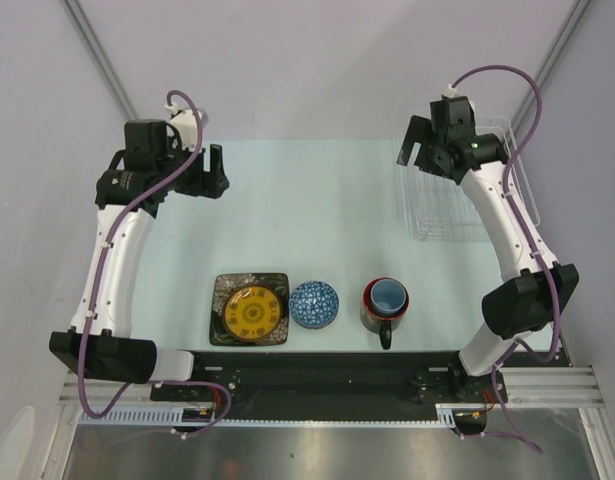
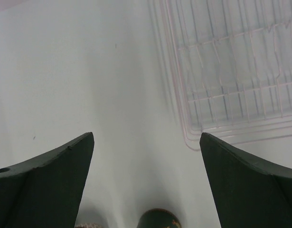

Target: Load the mixed dishes into the dish rack

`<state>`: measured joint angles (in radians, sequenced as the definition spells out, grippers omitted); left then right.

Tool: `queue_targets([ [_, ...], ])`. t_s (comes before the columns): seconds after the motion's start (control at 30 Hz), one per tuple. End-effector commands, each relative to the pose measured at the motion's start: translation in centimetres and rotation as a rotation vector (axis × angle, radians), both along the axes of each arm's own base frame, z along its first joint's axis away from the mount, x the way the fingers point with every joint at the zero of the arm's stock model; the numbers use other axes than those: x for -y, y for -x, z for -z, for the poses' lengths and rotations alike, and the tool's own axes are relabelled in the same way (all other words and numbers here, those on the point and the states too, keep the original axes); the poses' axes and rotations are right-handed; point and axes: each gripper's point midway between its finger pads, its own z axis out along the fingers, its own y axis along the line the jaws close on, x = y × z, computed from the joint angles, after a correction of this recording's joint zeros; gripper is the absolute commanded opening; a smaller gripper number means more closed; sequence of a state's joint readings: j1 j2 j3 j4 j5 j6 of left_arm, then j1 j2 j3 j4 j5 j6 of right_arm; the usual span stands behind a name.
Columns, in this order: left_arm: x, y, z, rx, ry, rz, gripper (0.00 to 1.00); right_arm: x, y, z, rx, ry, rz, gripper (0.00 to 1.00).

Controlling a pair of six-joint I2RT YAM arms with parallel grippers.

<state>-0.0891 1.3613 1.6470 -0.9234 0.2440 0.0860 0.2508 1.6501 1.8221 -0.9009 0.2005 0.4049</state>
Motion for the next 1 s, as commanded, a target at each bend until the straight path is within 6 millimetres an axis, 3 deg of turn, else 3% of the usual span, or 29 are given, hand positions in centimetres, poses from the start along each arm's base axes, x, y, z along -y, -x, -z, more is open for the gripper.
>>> queue_targets([
  [0.0,-0.4,-0.6,-1.4,0.073,0.012,-0.039,0.8,1.7,-4.9,-2.3,0.129,0.093,0.071,1.0],
  [0.03,-0.3,-0.5,-1.3,0.071,0.013,-0.034,0.8,1.7,-6.5,-0.1,0.087,0.129,0.078,0.99],
  [0.1,-0.2,-0.6,-0.9,0.072,0.013,-0.025,0.8,2.6,-8.3,-0.5,0.109,0.181,0.118,0.98],
  [0.13,0.0,-0.5,-1.0,0.08,0.015,-0.011,0.81,2.5,-9.3,1.4,0.075,0.196,0.121,0.97],
  [0.33,0.6,-0.4,-0.7,0.096,0.024,0.03,0.81,3.8,-12.2,3.6,0.116,0.266,0.186,0.97],
  [0.37,0.6,-0.4,-0.6,0.093,0.023,0.031,0.81,4.1,-12.8,4.7,0.102,0.273,0.192,0.97],
  [0.4,0.5,-0.5,-0.5,0.09,0.023,0.029,0.81,4.6,-13.4,4.4,0.116,0.268,0.204,0.96],
  [0.5,0.5,-0.7,0.0,0.077,0.018,0.028,0.81,5.0,-14.8,6.4,0.088,0.255,0.206,0.96],
  [0.8,0.4,-1.2,0.4,0.076,0.015,0.018,0.81,3.5,-16.0,14.1,-0.04,0.26,0.151,0.85],
  [0.97,0.2,-1.4,0.5,0.079,0.003,0.014,0.81,2.1,-17.4,14.4,-0.027,0.242,0.118,0.79],
])
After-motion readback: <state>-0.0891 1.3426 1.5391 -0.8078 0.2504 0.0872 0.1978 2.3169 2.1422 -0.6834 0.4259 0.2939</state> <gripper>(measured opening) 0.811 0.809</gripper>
